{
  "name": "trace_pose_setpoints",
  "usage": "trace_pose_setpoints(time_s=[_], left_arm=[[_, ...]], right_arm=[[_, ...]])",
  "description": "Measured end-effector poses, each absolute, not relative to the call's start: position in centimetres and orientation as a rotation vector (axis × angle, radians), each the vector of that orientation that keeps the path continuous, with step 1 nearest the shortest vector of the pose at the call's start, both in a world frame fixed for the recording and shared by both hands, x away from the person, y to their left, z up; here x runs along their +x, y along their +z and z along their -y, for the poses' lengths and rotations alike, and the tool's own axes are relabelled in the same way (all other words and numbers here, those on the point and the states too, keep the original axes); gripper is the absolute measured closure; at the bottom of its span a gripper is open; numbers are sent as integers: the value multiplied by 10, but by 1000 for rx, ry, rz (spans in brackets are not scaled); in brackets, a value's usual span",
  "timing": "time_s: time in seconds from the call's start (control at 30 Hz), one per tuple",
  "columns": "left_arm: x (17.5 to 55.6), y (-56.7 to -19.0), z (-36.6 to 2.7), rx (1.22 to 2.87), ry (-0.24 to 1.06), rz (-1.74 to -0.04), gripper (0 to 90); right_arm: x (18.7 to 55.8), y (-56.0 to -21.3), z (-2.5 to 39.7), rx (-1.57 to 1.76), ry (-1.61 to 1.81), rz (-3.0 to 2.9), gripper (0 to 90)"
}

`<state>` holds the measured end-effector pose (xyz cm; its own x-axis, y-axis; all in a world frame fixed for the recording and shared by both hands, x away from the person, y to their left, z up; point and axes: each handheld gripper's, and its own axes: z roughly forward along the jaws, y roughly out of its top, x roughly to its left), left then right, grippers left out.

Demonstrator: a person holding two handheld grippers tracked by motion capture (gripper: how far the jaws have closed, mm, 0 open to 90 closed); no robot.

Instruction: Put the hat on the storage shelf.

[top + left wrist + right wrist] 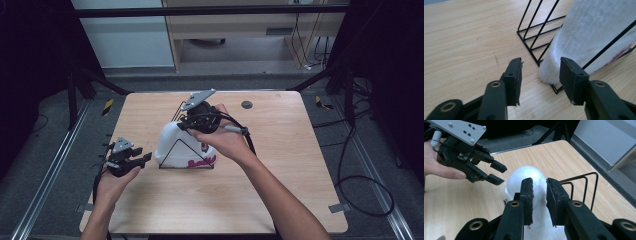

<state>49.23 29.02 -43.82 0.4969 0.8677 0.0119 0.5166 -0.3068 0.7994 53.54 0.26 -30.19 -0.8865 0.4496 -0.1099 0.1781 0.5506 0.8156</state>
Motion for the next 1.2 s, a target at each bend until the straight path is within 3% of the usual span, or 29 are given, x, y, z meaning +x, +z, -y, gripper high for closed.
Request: trace_pose_setpoints(time_s=[0.13, 0.23, 0.43, 0.67, 0.93, 1.2], left_arm=[[492, -440, -292, 1994, 596, -1151, 416], [492, -443, -293, 2012, 597, -1165, 286], [493, -455, -298, 2028, 592, -1209, 103], [492, -473, -305, 2065, 613, -1224, 43], [492, -488, -313, 2064, 589, -1264, 43], [492, -499, -318, 2052, 566, -1292, 43]], right_arm=[[533, -298, 5, 532, 1266, -2467, 752], [531, -295, 14, 550, 1278, -2457, 719], [528, -293, 35, 631, 1293, -2404, 561], [520, -297, 72, 735, 1301, -2302, 359], [509, -309, 128, 874, 1277, -2168, 211], [495, -361, 178, 1027, 1229, -2131, 99]])
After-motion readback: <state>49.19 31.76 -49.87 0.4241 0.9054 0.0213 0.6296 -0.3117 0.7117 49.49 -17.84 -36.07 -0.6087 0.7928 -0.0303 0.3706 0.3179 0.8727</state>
